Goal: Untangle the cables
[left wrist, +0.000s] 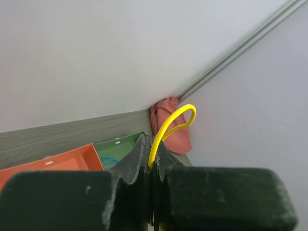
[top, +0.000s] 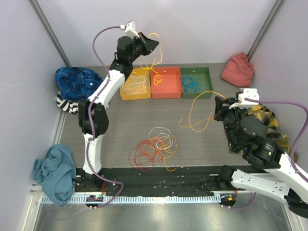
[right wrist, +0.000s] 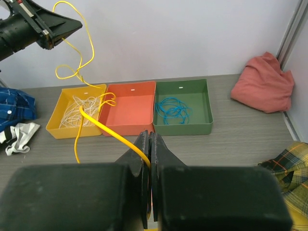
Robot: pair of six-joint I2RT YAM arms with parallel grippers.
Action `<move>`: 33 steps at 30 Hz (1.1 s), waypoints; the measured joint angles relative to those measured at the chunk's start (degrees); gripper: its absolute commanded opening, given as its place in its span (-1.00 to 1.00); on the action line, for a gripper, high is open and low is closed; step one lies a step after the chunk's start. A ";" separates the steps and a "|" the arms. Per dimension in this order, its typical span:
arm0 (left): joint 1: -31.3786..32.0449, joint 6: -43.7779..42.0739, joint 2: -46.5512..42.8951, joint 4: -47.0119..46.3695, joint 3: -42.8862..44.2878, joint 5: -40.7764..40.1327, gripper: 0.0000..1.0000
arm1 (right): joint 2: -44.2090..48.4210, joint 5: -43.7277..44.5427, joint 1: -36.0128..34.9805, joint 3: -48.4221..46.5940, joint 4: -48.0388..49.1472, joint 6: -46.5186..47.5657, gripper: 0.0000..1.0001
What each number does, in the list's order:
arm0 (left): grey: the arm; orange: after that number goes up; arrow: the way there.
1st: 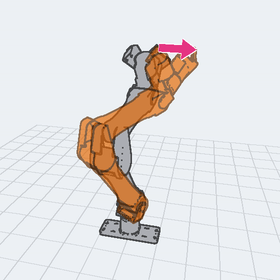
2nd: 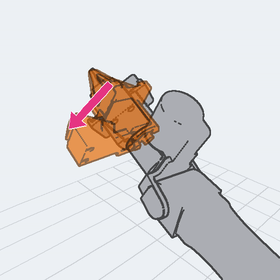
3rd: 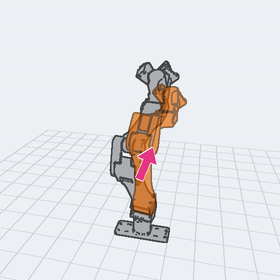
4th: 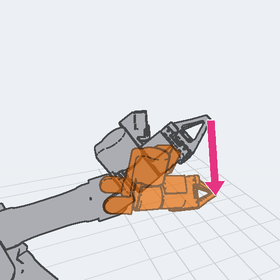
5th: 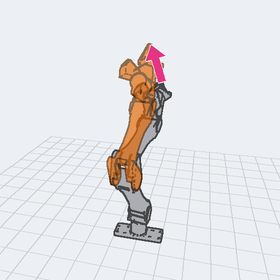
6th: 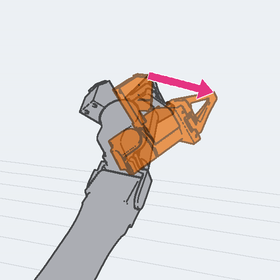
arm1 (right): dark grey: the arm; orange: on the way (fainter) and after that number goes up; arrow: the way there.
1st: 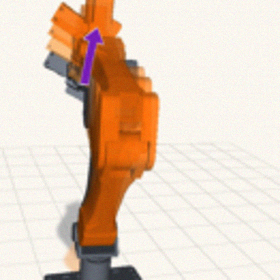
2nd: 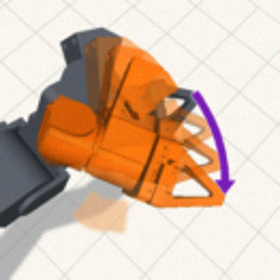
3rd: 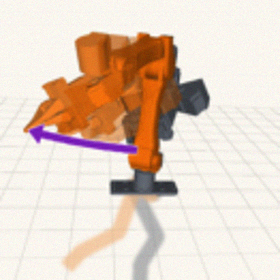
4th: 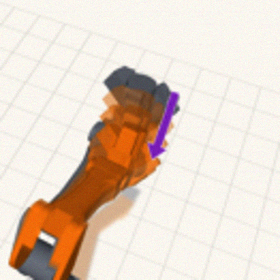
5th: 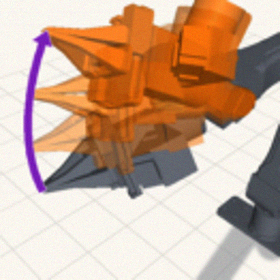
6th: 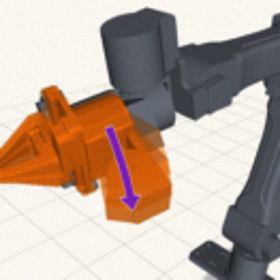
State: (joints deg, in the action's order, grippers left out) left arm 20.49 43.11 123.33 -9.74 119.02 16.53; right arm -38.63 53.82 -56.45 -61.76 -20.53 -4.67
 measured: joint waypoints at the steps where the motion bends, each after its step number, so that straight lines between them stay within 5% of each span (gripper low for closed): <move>1: 0.02 -0.02 0.90 -0.33 0.63 0.00 -0.99 | -0.04 -0.15 0.00 0.55 0.24 0.00 -0.99; 14: 2.45 -0.11 16.26 -0.02 8.13 0.04 -0.99 | -1.51 -0.59 0.00 2.12 0.87 0.28 -0.99; 33: 3.54 -4.72 7.41 -1.81 9.49 -2.47 -1.00 | -1.49 -1.42 0.00 2.95 2.23 0.28 -0.99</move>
State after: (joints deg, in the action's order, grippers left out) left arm 24.03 38.39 130.74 -11.55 128.51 14.06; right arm -40.12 52.40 -56.45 -58.81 -18.31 -4.38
